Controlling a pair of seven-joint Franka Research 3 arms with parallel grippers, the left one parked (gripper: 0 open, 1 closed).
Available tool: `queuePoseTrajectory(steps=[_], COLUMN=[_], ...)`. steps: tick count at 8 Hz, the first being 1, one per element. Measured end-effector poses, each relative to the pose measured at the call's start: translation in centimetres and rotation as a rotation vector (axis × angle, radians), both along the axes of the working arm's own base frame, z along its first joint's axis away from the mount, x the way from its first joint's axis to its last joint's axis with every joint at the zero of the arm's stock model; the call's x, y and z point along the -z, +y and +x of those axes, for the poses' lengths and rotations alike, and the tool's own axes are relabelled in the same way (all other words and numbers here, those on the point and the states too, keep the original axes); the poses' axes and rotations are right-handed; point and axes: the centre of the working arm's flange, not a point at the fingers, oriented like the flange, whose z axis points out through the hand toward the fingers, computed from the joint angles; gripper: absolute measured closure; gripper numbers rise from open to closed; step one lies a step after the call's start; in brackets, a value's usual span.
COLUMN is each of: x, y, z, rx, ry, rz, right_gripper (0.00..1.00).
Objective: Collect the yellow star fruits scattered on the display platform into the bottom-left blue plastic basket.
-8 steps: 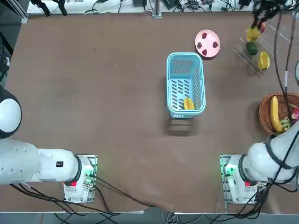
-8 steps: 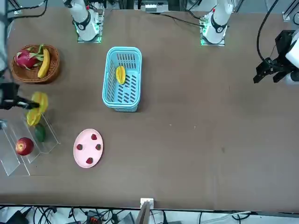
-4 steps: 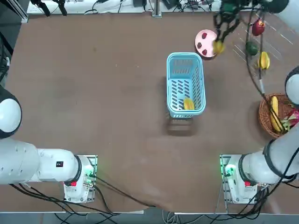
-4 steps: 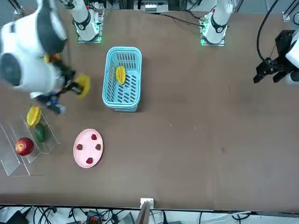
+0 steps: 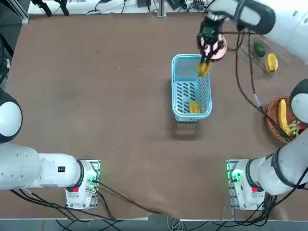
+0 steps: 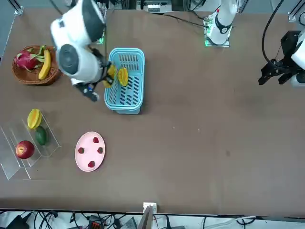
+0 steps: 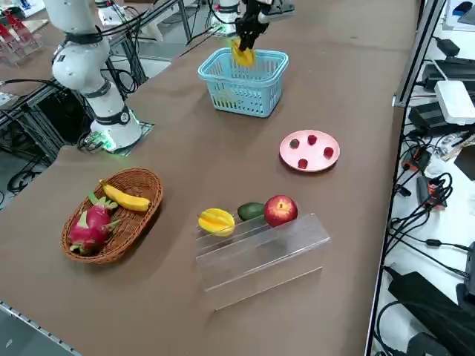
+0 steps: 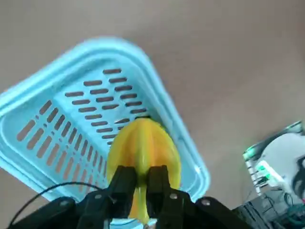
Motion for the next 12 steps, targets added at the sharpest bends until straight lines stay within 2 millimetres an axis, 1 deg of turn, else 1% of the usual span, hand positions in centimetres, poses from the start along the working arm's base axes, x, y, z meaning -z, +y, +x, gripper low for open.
queuePoseTrajectory(steps=[1,2,3,4,5,6,7,8,9,10,12], x=[1.4,2.5,2.7,2.3,1.0,-1.0,-2.8,-3.8,-3.9,-3.4,-1.4], y=[1.3,1.8,1.4,0.4,-1.4,-4.1,-8.0,-12.4,-16.9,-21.3,-30.6], z=[-1.2,-1.9,-1.8,-1.1,-0.1,1.3,2.8,4.1,5.2,6.2,8.2], rx=[-0.001,-0.004,0.004,0.025,0.055,0.075,0.064,0.026,-0.014,-0.053,-0.147], ry=[0.009,0.017,0.017,0.006,-0.019,-0.054,-0.09,-0.116,-0.132,-0.134,-0.161], rz=[-0.017,-0.027,-0.029,-0.028,-0.02,0.002,0.016,-0.003,-0.039,-0.053,-0.026], right_gripper=[0.83,0.72,0.55,0.37,0.2,0.01,0.0,0.0,0.0,0.0,0.0])
